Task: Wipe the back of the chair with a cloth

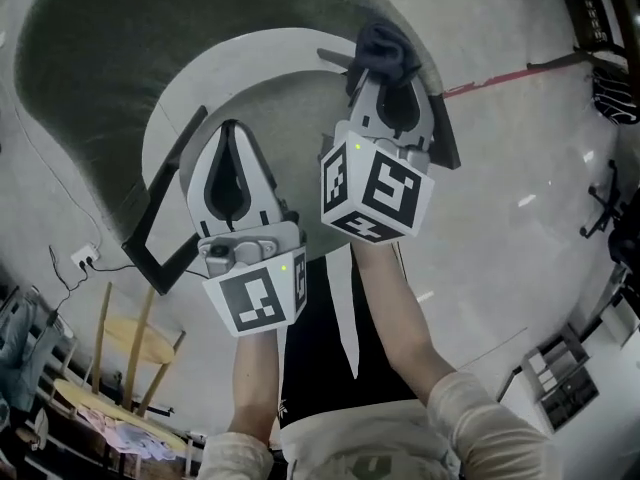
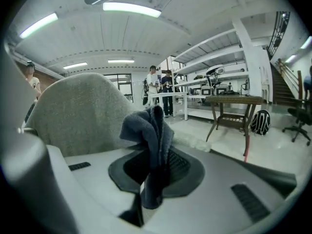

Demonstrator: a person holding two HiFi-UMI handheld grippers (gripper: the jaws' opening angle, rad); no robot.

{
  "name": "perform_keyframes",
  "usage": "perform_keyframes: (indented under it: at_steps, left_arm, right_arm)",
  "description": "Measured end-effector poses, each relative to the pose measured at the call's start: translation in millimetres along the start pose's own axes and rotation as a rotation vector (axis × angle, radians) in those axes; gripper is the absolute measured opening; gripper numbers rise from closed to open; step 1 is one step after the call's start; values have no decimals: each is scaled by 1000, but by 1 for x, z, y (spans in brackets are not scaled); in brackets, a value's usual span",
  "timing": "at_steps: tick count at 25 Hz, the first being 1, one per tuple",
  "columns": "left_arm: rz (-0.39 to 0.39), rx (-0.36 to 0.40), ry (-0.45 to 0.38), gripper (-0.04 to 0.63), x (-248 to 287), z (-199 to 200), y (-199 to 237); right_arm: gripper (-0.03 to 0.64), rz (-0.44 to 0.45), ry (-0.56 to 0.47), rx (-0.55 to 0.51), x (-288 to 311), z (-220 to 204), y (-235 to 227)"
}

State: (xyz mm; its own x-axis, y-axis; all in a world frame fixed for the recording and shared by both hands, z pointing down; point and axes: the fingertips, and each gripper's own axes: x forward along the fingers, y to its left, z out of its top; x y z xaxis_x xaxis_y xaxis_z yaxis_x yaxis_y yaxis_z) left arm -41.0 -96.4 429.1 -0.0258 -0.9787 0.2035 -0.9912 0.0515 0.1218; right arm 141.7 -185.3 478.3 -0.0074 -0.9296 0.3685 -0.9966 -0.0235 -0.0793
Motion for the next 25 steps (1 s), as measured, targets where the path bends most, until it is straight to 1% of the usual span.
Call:
perform_keyframes:
  at_steps: [5, 9, 13, 17, 19, 21, 23, 25]
  left_arm:
    - [-66, 29, -1, 15, 9, -1, -17]
    - [-92, 29, 2, 15, 12, -1, -26]
    - [-98, 29, -4, 15, 13, 4, -28]
    - [-71, 16, -14, 15, 14, 8, -20]
    - [-56, 16, -24, 15, 13, 12, -15]
    - [-40, 22, -41, 15, 12, 23, -9]
    - [-18, 25, -62, 15, 8, 44, -1]
    - [13, 23, -91, 15, 0, 76, 9]
  right_arm:
    - [58, -59, -12, 33, -13, -3, -15]
    - [58, -98, -6, 56, -20, -5, -22]
    - [58, -114, 3, 60, -25, -6, -27]
    - [58, -110, 15, 55, -24, -8, -25]
    - [58, -79, 7, 35, -24, -3, -17]
    - [58, -19, -14, 6, -26, 11, -1]
    - [58, 57, -39, -20, -33, 34, 22]
    - [58, 143, -63, -41, -43, 66, 51]
